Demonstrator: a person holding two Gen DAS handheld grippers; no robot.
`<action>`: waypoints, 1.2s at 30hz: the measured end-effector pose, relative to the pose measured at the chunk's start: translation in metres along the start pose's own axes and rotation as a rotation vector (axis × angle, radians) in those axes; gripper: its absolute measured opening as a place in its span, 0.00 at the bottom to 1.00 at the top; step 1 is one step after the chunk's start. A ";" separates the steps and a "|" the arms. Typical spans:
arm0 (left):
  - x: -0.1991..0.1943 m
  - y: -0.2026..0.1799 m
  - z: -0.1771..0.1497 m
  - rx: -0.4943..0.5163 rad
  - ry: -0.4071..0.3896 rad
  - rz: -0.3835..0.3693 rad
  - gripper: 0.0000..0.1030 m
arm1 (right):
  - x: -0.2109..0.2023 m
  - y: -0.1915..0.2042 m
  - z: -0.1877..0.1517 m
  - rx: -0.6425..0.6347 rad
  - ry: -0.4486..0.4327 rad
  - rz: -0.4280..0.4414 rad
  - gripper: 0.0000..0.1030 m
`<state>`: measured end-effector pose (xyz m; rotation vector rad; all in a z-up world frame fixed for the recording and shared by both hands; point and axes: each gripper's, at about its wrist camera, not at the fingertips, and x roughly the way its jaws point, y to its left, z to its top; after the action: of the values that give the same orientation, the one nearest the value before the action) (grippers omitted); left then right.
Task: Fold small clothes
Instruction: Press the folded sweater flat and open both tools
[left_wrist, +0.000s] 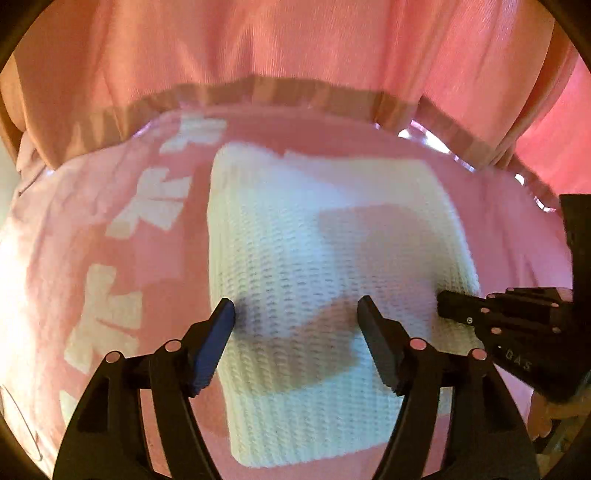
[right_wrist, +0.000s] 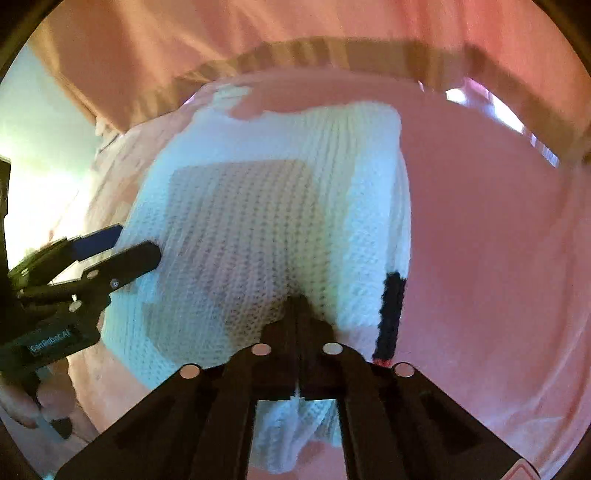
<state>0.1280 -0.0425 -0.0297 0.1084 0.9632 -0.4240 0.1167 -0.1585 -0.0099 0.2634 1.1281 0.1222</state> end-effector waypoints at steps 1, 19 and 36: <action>0.001 0.000 -0.001 0.002 -0.006 0.011 0.65 | -0.004 0.000 0.002 0.007 -0.006 0.009 0.00; -0.027 -0.015 -0.003 0.042 -0.118 0.116 0.70 | -0.057 0.020 -0.007 -0.071 -0.165 -0.152 0.07; -0.077 -0.031 -0.078 0.032 -0.315 0.269 0.94 | -0.085 0.011 -0.077 0.036 -0.309 -0.310 0.48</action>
<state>0.0169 -0.0265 -0.0093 0.1921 0.6202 -0.1998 0.0112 -0.1561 0.0368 0.1312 0.8520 -0.2082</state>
